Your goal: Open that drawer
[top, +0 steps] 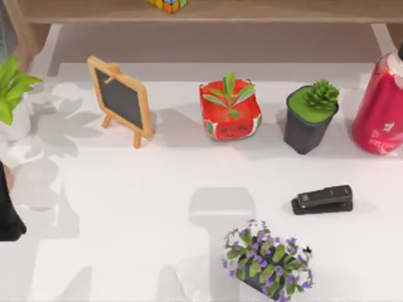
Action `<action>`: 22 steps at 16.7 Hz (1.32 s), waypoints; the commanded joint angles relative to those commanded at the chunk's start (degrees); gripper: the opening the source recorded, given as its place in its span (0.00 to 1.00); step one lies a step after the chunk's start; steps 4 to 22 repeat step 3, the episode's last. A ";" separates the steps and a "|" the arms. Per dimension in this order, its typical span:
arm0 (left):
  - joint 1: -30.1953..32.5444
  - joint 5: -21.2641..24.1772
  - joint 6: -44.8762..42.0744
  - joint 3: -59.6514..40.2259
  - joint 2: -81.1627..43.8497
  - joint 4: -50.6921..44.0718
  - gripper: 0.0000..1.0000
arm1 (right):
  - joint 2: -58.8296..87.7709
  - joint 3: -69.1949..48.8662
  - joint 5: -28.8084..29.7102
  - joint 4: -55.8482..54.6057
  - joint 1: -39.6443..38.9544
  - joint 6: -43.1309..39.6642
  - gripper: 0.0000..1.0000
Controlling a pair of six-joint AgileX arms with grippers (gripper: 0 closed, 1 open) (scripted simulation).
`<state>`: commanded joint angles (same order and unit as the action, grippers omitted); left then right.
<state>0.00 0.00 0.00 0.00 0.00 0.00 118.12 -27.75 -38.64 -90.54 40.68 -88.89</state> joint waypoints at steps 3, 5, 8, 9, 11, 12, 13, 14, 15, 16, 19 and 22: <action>0.00 0.00 0.00 0.00 0.00 0.00 1.00 | 0.00 0.00 0.00 0.00 0.00 0.00 1.00; 0.00 0.00 0.00 0.00 0.00 0.00 1.00 | 0.00 0.00 0.00 0.00 0.00 0.00 1.00; 0.00 0.00 0.00 0.00 0.00 0.00 1.00 | 0.00 0.00 0.00 0.00 0.00 0.00 1.00; 0.00 0.00 0.00 0.00 0.00 0.00 1.00 | 0.00 0.00 0.00 0.00 0.00 0.00 1.00; 0.00 0.00 0.00 0.00 0.00 0.00 1.00 | 0.00 0.00 0.00 0.00 0.00 0.00 1.00; 0.00 0.00 0.00 0.00 0.00 0.00 1.00 | 0.00 0.00 0.00 0.00 0.00 0.00 1.00; 0.00 0.00 0.00 0.00 0.00 0.00 1.00 | 0.00 0.00 0.00 0.00 0.00 0.00 1.00; 0.00 0.00 0.00 0.00 0.00 0.00 1.00 | 0.00 0.00 0.00 0.00 0.00 0.00 1.00; 0.00 0.00 0.00 0.00 0.00 0.00 1.00 | 0.00 0.00 0.00 0.00 0.00 0.00 1.00; 0.00 0.00 0.00 0.00 0.00 0.00 1.00 | 0.00 0.00 0.00 0.00 0.00 0.00 1.00; 0.00 0.00 0.00 0.00 0.00 0.00 1.00 | 0.00 0.00 0.00 0.00 0.00 0.00 1.00; 0.00 0.00 0.00 0.00 0.00 0.00 1.00 | 0.00 0.00 0.00 0.00 0.00 0.00 1.00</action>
